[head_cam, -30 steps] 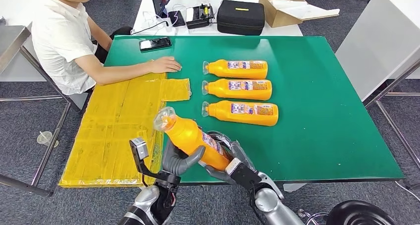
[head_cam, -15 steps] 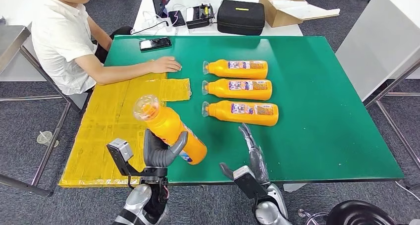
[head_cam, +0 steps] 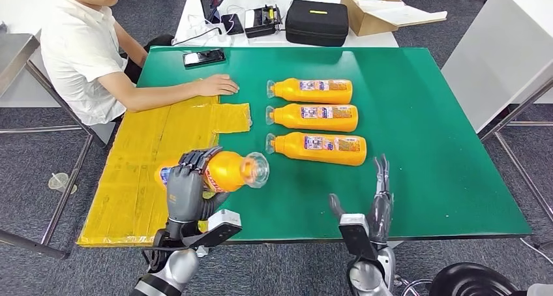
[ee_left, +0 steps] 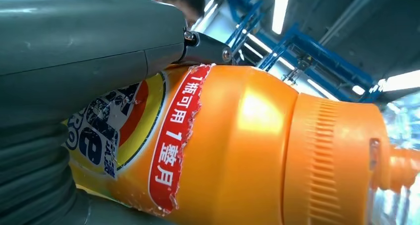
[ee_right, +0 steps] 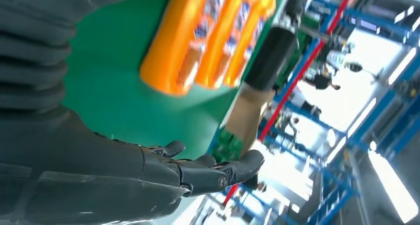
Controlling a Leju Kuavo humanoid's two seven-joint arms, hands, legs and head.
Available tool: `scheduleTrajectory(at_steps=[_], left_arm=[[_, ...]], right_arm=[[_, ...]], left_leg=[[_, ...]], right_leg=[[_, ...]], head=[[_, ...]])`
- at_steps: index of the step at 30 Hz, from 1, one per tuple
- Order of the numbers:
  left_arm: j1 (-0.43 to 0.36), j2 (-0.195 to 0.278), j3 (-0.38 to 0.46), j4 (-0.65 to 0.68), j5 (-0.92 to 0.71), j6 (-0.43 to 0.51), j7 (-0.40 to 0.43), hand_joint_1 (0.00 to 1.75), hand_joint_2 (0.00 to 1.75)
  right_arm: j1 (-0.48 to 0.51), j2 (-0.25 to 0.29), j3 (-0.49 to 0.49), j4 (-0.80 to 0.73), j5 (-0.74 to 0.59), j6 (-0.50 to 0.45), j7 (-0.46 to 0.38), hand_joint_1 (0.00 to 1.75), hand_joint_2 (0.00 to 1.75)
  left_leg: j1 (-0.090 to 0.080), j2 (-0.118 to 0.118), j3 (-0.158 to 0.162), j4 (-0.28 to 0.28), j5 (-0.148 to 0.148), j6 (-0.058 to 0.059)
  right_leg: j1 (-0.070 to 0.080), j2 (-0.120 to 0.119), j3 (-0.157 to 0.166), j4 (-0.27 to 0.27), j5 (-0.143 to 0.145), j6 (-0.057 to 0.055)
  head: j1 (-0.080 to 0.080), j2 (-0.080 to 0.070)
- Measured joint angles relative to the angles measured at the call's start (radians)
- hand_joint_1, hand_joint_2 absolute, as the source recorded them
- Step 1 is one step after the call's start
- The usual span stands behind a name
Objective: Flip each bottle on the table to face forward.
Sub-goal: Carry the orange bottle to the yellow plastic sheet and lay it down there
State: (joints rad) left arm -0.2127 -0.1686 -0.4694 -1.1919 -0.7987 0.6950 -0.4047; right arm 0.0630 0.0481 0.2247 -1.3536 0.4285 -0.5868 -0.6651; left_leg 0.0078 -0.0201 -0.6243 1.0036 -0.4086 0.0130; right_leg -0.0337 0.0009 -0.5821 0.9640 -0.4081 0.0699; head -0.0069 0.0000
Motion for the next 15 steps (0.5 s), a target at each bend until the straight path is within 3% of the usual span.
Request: scheduleTrajectory(at_steps=[5,8,15], left_arm=[[-0.003,0.014,0.019,0.014,-0.070,0.002,0.042,1.75,1.75],[-0.023,0.022,0.022,0.051,-0.152,-0.023,0.110,1.75,1.75],[-0.129,0.037,0.022,0.265,-0.163,-0.120,0.170,1.75,1.75]], right_arm=[[0.006,0.016,-0.040,-0.025,-0.002,0.004,-0.006,0.00,1.75],[0.005,0.029,-0.055,-0.026,-0.006,0.029,-0.016,0.00,1.75],[-0.026,0.057,-0.060,0.003,-0.021,0.102,-0.029,0.00,1.75]], left_leg=[[0.000,0.000,0.000,0.000,0.000,0.000],[0.000,0.000,0.000,0.000,0.000,0.000],[0.000,0.000,0.000,0.000,0.001,0.000]], right_leg=[[0.000,0.000,0.000,0.000,0.000,0.000],[0.000,0.000,0.000,0.000,0.000,0.000],[0.000,0.000,0.000,0.000,0.000,0.000]], head=[[0.000,0.000],[0.000,0.000],[0.000,0.000]])
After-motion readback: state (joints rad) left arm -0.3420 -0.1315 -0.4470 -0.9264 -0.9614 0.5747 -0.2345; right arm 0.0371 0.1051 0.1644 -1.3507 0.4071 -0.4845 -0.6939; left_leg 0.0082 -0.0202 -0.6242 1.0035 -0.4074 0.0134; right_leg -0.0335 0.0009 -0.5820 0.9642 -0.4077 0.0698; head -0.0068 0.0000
